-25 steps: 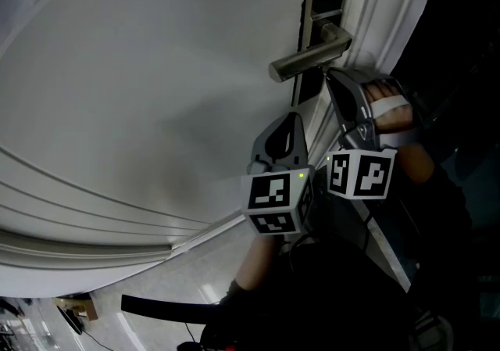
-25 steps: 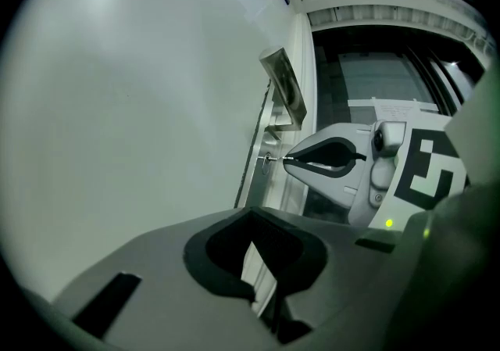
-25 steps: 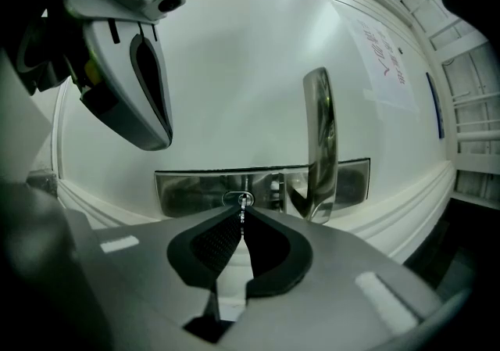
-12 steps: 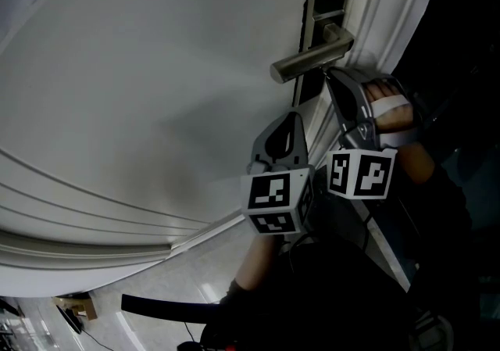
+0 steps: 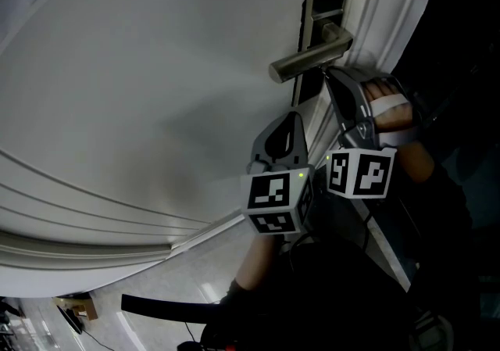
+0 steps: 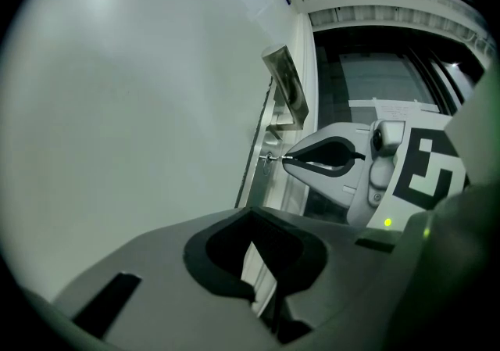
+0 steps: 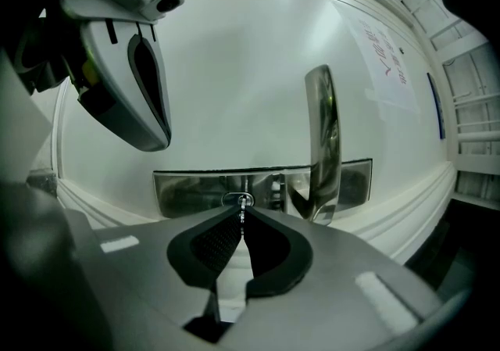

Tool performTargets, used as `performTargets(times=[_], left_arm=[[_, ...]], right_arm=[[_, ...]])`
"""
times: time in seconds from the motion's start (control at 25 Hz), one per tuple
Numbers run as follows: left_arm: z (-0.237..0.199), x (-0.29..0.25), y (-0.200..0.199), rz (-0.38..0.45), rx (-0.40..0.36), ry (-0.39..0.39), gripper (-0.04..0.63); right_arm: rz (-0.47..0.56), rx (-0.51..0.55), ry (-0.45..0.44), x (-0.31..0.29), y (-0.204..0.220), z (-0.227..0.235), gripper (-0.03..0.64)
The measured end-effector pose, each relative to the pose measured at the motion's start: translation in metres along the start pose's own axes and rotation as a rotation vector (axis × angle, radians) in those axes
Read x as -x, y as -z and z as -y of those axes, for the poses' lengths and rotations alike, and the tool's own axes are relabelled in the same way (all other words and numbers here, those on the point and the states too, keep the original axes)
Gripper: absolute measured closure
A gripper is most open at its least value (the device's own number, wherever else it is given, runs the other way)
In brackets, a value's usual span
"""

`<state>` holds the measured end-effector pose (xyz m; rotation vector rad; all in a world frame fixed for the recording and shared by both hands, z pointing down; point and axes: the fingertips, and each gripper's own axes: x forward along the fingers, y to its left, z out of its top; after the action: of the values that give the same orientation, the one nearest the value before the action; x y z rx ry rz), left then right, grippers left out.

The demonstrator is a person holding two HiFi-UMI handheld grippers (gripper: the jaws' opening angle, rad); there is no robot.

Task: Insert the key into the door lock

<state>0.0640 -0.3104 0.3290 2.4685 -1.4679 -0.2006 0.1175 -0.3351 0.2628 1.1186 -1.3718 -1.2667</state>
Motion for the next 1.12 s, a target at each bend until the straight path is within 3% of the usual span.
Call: performTargets(times=[1.12], left_arm=[[0.001,0.0035,-0.0005,-0.007,0.012,0.006,0.595]], right_arm=[[-0.005,0.004,-0.001,0.0017,-0.0016,0.0017,0.604]])
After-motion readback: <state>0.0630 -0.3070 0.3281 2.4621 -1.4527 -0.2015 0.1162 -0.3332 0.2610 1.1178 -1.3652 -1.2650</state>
